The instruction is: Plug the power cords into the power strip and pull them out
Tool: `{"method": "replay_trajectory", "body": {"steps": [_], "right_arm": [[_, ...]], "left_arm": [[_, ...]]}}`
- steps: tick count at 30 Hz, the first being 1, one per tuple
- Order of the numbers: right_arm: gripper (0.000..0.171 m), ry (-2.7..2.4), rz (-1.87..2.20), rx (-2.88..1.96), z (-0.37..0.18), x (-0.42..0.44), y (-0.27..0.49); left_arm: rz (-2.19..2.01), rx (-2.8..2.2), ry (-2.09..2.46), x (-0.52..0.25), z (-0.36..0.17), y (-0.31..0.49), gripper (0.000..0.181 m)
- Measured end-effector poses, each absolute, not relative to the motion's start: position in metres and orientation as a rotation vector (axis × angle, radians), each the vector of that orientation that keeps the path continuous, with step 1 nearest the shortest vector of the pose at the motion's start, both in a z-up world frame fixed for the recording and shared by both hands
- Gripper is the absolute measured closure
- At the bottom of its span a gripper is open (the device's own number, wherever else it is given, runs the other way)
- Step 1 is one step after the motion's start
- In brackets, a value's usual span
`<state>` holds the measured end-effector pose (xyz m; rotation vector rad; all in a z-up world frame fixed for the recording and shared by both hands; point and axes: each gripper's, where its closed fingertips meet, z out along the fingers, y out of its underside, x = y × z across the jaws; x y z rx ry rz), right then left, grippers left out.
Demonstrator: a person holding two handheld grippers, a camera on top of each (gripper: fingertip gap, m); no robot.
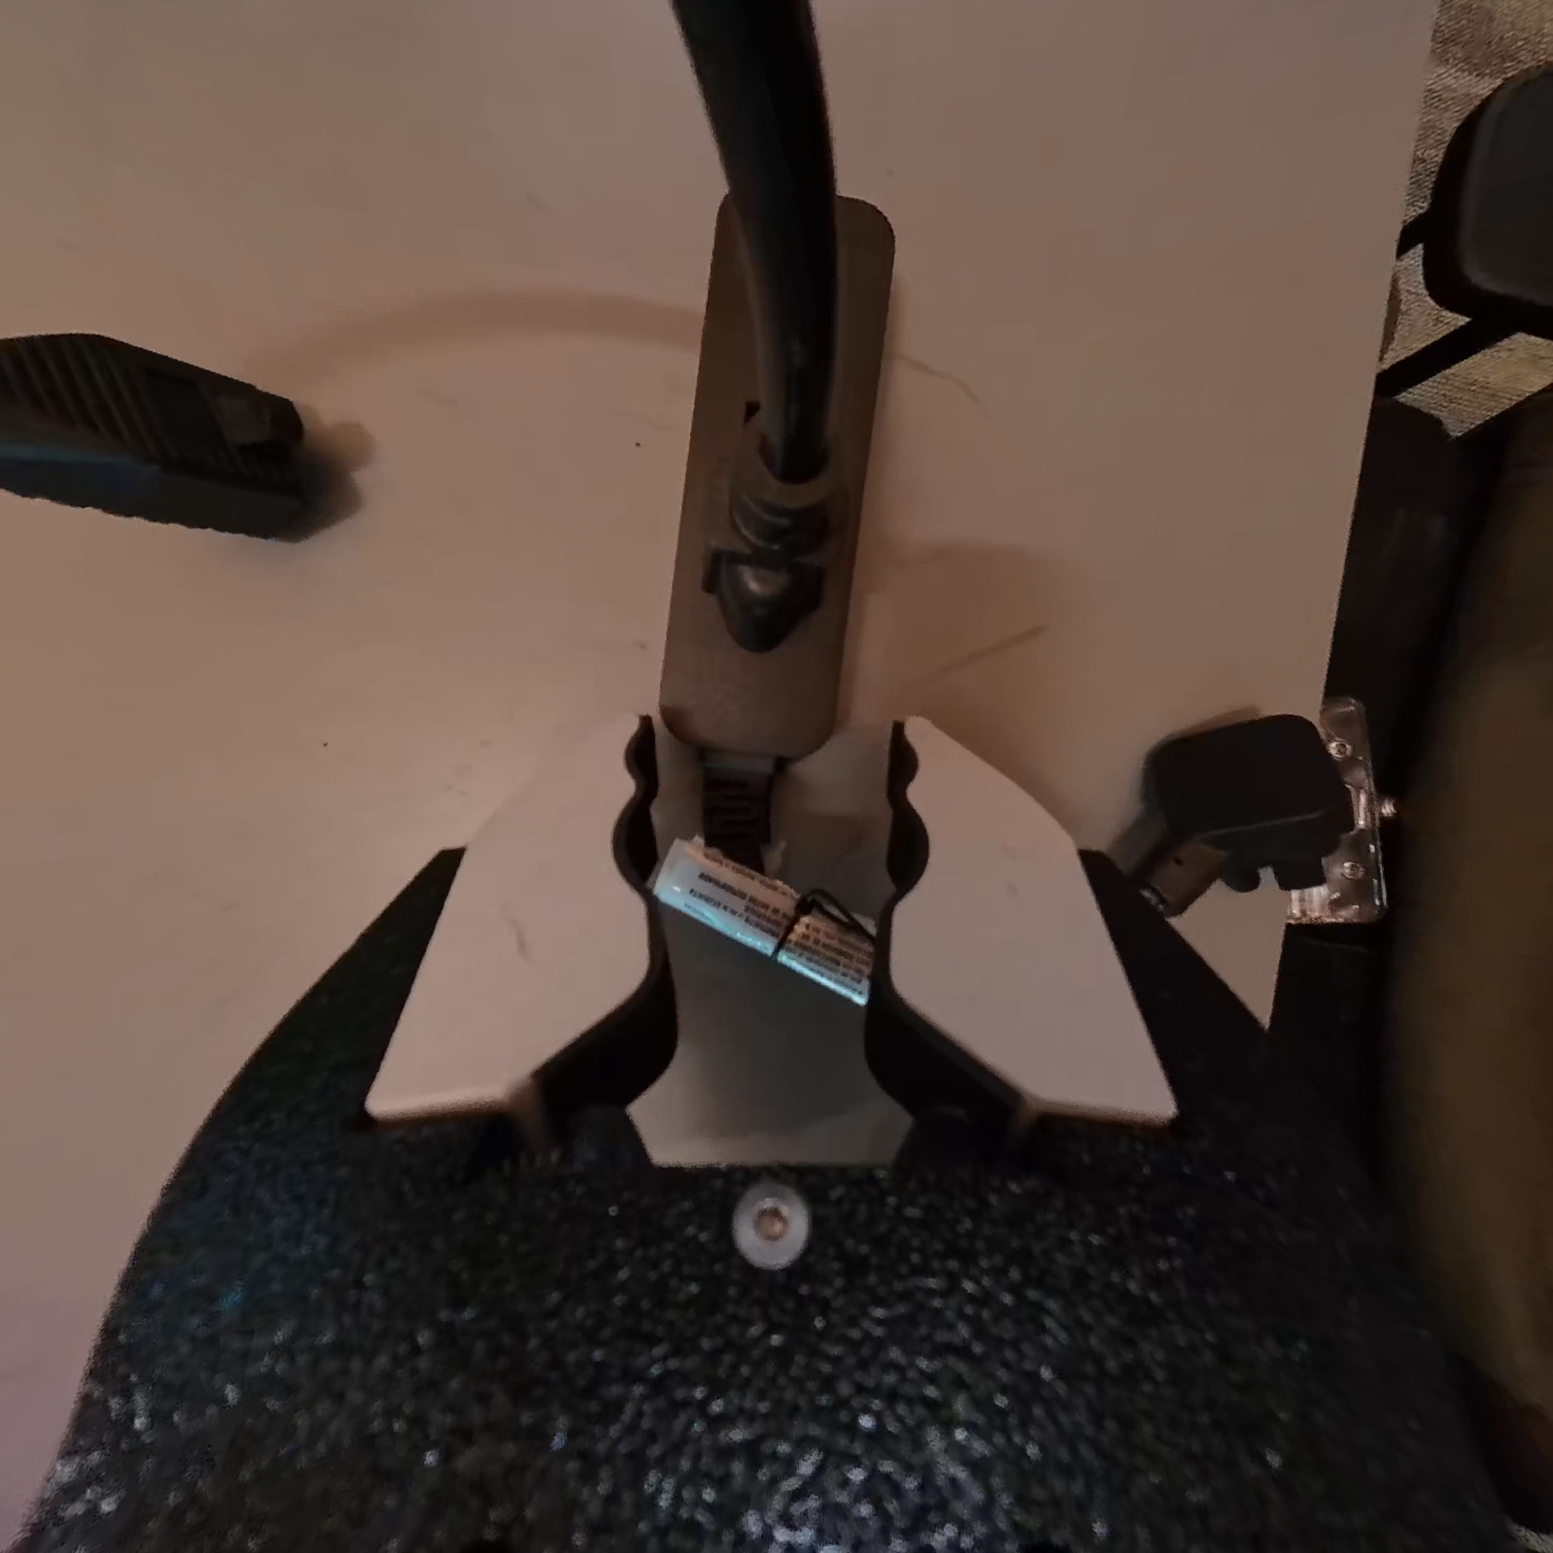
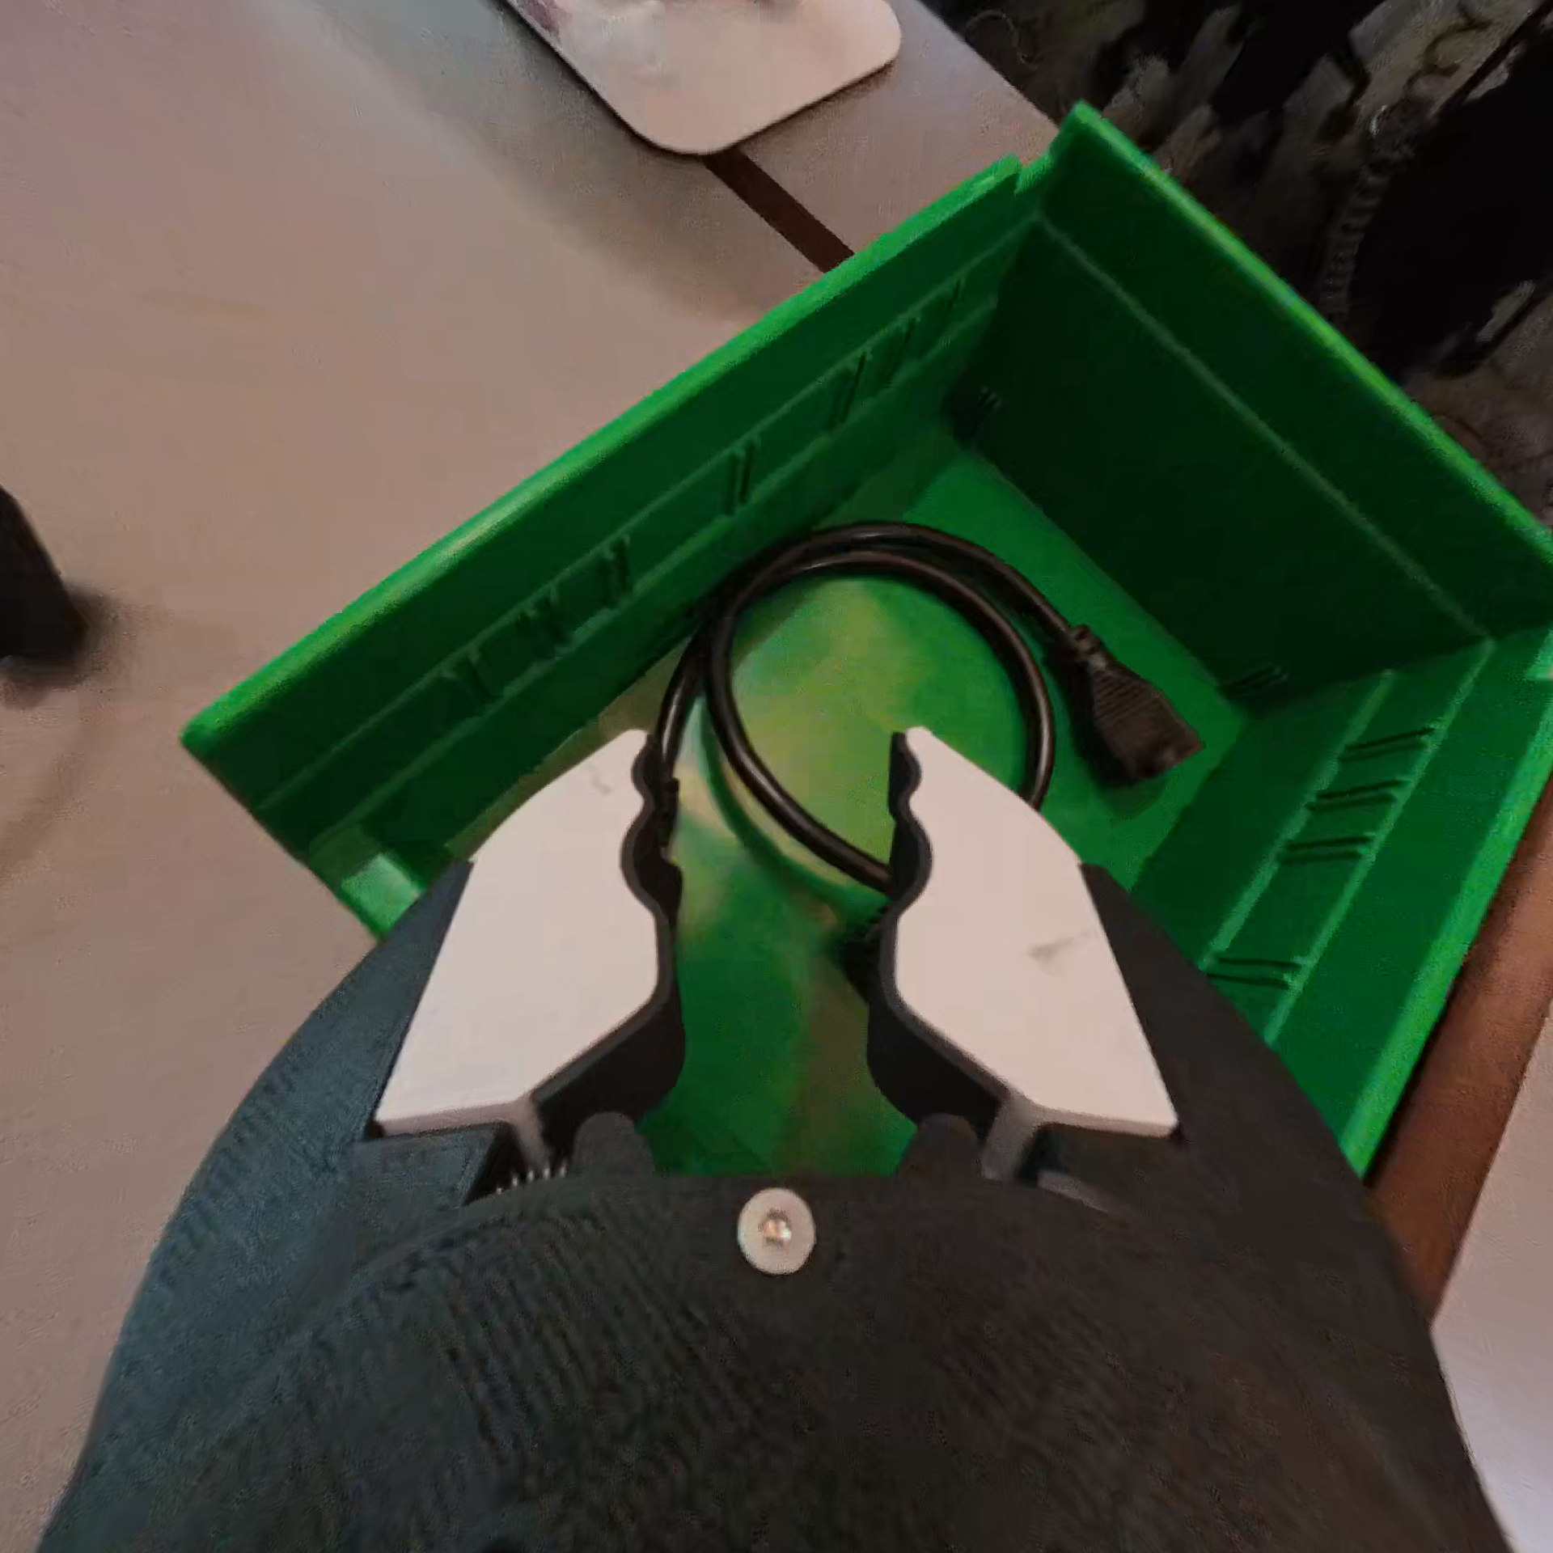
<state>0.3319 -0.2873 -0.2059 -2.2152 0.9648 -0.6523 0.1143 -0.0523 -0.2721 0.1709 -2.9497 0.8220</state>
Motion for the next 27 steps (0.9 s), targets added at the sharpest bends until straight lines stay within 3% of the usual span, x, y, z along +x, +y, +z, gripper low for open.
{"method": "replay_trajectory", "body": {"steps": [3, 8, 11, 14, 16, 22, 25, 27], "right_arm": [[0.104, 0.901, -0.576, -2.109, -0.197, 0.295, -0.271], [0.098, 0.691, -0.531, -1.837, -0.151, 0.222, -0.222], [0.093, 0.545, -0.470, -1.886, -0.159, 0.179, -0.180], [0.112, 0.421, -0.457, -1.964, -0.177, 0.154, -0.148], [0.106, 0.397, -0.407, -1.981, -0.190, 0.145, -0.131], [0.121, 0.346, -0.311, -1.980, -0.210, 0.129, -0.092], [0.149, 0.322, -0.313, -2.000, -0.215, 0.125, -0.084], [0.150, 0.318, -0.314, -2.002, -0.217, 0.124, -0.080]], "left_arm": [[0.859, 0.182, -2.955, 0.117, -0.267, -0.052, 0.130], [0.859, 0.216, -2.976, 0.121, -0.262, -0.050, 0.130], [0.811, 0.195, -3.028, 0.124, -0.262, -0.050, 0.130], [0.778, 0.168, -3.062, 0.124, -0.263, -0.053, 0.130], [0.781, 0.147, -3.049, 0.120, -0.265, -0.057, 0.131], [0.947, 0.071, -3.005, 0.117, -0.279, -0.066, 0.131], [1.058, 0.071, -2.980, 0.118, -0.282, -0.070, 0.129], [1.071, 0.046, -3.016, 0.121, -0.284, -0.071, 0.130]]}}
